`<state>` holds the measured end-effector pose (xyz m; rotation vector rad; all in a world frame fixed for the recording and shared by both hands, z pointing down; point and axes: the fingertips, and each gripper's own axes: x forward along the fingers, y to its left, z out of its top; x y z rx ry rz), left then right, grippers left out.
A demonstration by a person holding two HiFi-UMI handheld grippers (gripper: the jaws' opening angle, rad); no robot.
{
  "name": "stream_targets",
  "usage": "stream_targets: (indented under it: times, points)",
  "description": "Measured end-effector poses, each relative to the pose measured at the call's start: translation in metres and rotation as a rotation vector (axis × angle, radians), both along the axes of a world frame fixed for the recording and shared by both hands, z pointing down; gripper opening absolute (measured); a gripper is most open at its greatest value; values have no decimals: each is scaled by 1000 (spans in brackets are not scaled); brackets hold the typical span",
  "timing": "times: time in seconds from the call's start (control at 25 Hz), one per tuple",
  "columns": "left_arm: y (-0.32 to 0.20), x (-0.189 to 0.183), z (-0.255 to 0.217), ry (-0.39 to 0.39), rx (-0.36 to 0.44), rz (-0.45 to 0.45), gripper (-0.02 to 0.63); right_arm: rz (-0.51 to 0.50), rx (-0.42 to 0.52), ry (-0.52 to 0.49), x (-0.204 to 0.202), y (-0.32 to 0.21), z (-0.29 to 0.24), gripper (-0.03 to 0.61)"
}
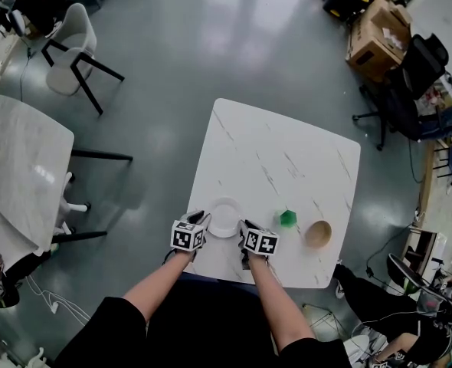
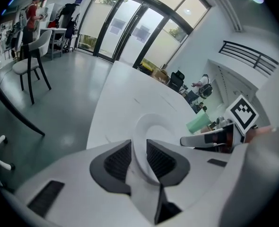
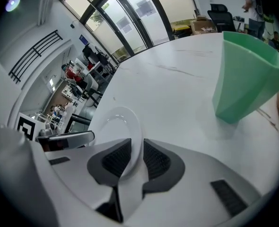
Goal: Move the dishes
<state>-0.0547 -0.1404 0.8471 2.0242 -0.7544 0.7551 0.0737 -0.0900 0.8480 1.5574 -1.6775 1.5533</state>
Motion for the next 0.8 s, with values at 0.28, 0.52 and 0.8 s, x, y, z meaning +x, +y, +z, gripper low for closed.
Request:
stream_targets:
  times: [0.28, 0.52, 0.8]
  points:
    - [4, -2, -6, -3, -23, -16, 77, -12, -17, 41, -3, 6, -2, 83]
    - [21, 5, -20, -6, -40, 31, 60, 62, -2, 45, 5, 26, -12, 73]
    - [55, 21, -31, -6, -34, 166, 61, 154, 2, 35, 17, 68, -27, 69]
